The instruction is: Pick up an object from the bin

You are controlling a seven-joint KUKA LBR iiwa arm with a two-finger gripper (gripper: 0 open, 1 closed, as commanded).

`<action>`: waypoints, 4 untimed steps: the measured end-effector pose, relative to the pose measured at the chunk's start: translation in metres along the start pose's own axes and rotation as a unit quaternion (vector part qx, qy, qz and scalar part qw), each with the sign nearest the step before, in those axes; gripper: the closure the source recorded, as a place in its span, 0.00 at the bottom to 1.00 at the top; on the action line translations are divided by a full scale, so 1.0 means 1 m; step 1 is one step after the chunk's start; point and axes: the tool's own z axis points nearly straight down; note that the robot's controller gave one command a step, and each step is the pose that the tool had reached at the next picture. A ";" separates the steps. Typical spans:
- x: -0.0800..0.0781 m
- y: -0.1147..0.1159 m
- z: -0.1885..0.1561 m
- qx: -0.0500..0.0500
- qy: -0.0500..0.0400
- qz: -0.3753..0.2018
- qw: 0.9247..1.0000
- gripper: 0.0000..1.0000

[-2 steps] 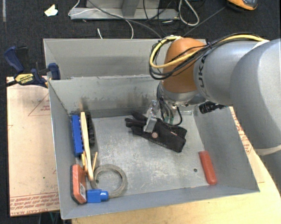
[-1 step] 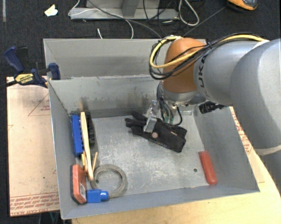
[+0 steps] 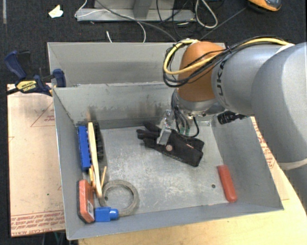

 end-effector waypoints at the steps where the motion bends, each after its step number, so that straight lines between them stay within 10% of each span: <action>1: 0.000 0.000 0.000 0.000 0.000 0.000 1.000 1.00; 4: 0.000 0.000 0.000 0.000 0.000 0.000 1.000 1.00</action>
Offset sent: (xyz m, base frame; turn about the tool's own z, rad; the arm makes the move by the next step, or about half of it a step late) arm 0.0000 0.0000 0.0000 0.0000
